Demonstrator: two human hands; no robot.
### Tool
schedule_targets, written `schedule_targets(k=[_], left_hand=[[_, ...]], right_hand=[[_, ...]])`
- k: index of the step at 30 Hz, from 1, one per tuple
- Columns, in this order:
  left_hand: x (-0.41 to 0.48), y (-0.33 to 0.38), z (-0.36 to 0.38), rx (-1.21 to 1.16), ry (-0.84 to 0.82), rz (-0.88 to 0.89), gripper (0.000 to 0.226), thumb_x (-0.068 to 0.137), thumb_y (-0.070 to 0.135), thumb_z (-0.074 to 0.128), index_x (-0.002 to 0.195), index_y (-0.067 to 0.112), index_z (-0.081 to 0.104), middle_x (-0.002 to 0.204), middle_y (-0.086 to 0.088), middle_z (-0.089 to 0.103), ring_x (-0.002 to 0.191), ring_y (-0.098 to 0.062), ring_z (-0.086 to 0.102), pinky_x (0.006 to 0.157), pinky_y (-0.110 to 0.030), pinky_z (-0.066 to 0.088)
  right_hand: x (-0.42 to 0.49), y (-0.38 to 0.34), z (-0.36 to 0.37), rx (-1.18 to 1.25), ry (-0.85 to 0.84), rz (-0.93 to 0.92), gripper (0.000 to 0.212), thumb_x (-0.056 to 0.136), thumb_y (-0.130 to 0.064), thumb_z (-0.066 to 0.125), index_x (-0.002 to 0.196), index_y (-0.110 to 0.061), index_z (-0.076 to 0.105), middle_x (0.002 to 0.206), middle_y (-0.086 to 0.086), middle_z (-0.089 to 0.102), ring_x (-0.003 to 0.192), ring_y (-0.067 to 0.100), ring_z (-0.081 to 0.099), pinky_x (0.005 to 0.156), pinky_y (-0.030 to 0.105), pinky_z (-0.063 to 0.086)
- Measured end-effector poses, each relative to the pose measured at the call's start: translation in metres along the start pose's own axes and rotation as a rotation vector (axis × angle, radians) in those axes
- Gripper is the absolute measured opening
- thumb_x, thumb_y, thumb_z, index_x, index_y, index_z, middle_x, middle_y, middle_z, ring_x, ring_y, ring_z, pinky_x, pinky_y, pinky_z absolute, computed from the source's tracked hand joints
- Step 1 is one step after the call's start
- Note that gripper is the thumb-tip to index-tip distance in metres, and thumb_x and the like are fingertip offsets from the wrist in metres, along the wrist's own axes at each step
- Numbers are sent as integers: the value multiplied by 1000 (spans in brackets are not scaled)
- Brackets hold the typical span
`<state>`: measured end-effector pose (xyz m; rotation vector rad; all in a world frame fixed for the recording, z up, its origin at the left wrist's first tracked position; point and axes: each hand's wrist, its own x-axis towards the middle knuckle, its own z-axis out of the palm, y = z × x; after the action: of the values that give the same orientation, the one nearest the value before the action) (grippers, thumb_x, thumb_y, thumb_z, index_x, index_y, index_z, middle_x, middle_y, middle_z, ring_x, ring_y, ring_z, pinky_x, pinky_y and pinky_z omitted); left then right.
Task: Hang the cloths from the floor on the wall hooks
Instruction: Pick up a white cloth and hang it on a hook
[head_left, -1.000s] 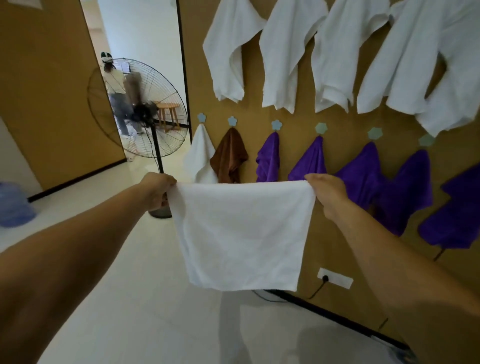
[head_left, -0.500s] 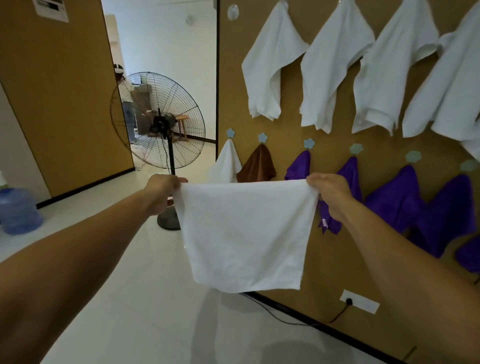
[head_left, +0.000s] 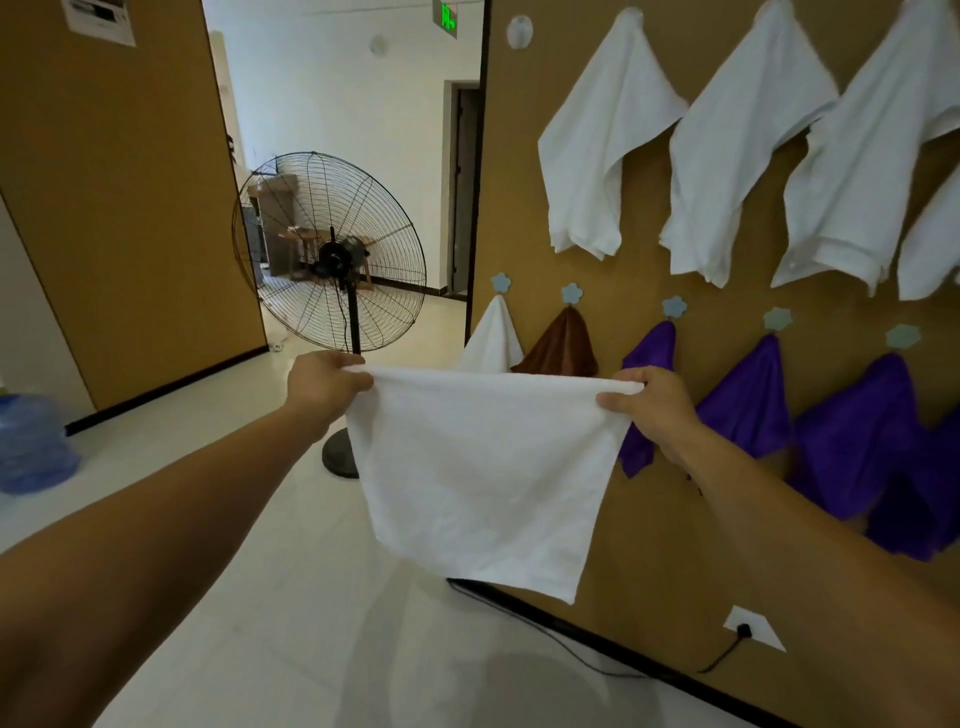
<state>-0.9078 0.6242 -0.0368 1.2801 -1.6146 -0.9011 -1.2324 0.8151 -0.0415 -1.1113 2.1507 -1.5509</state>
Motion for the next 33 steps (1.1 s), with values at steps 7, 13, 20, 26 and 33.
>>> schedule_targets(k=[7, 13, 20, 26, 33], left_hand=[[48, 6, 17, 234, 106, 108, 28, 80, 23, 65, 102, 6, 72, 93, -10, 69, 87, -25, 62, 74, -33, 52], [94, 33, 45, 330, 232, 253, 19, 81, 23, 64, 85, 4, 62, 95, -12, 61, 90, -28, 57, 74, -35, 46], [132, 69, 85, -239, 202, 151, 16, 78, -3, 48, 84, 11, 53, 82, 0, 53, 80, -15, 49, 66, -24, 40], [184, 90, 103, -425, 44, 249, 12, 84, 18, 49, 84, 11, 59, 79, 1, 56, 80, -16, 51, 67, -26, 38], [254, 92, 92, 38, -736, 517, 45, 56, 65, 77, 85, 31, 77, 92, 9, 73, 80, -6, 70, 62, -19, 52]], right_hand=[[58, -4, 23, -198, 137, -80, 16, 79, -29, 75, 77, -22, 61, 82, -4, 63, 80, 17, 60, 68, 35, 52], [116, -27, 52, 12, 227, -173, 31, 77, -12, 66, 61, -25, 42, 81, -5, 61, 75, 12, 54, 65, 26, 46], [172, -57, 66, 249, 280, -115, 10, 89, -10, 50, 94, -18, 52, 88, -4, 54, 75, 8, 52, 56, 18, 40], [202, -78, 80, 2, -60, -237, 65, 51, -78, 71, 96, -31, 62, 98, -15, 61, 89, 2, 57, 73, 24, 45], [230, -89, 107, -231, -126, -194, 48, 47, -67, 82, 73, -31, 63, 73, -15, 65, 70, 2, 63, 62, 21, 47]])
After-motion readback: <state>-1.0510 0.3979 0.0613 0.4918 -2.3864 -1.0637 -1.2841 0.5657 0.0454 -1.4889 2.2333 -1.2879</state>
